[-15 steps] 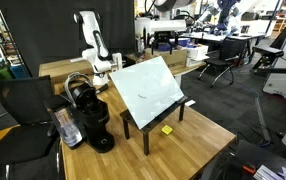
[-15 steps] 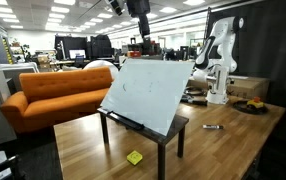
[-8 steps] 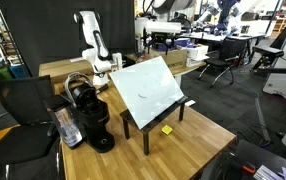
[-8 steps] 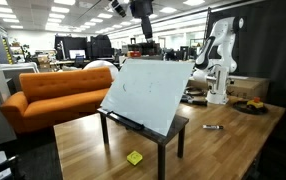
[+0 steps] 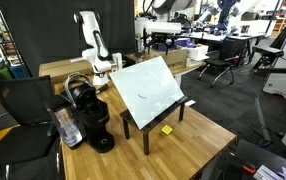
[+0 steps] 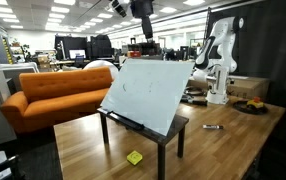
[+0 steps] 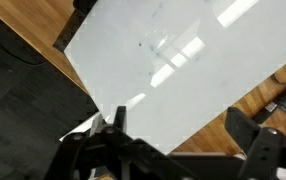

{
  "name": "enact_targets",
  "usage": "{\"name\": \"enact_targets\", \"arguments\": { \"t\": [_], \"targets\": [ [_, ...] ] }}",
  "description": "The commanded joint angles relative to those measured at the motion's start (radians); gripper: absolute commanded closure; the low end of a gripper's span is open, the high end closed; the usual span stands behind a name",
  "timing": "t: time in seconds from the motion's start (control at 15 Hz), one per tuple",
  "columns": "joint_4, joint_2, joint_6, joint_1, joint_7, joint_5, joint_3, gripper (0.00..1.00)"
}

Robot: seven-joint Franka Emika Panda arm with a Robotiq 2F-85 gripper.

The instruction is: Put the whiteboard on the table

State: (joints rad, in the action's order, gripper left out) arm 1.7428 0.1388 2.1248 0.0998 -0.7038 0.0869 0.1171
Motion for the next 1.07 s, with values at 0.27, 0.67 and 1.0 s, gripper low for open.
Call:
{"name": "enact_targets", "arguments": {
  "t": [0.27,0.67,1.0],
  "targets": [
    [-0.004,0.001,-0.004,-0.007,0.002,-0.002,0.008,0.0],
    [-0.073,0.046,-0.036,-0.005,-0.033,-0.025,0.01,0.0],
    [-0.199,0.126,-0.106,-0.004,-0.103,-0.085,0.013,0.0]
  ]
}}
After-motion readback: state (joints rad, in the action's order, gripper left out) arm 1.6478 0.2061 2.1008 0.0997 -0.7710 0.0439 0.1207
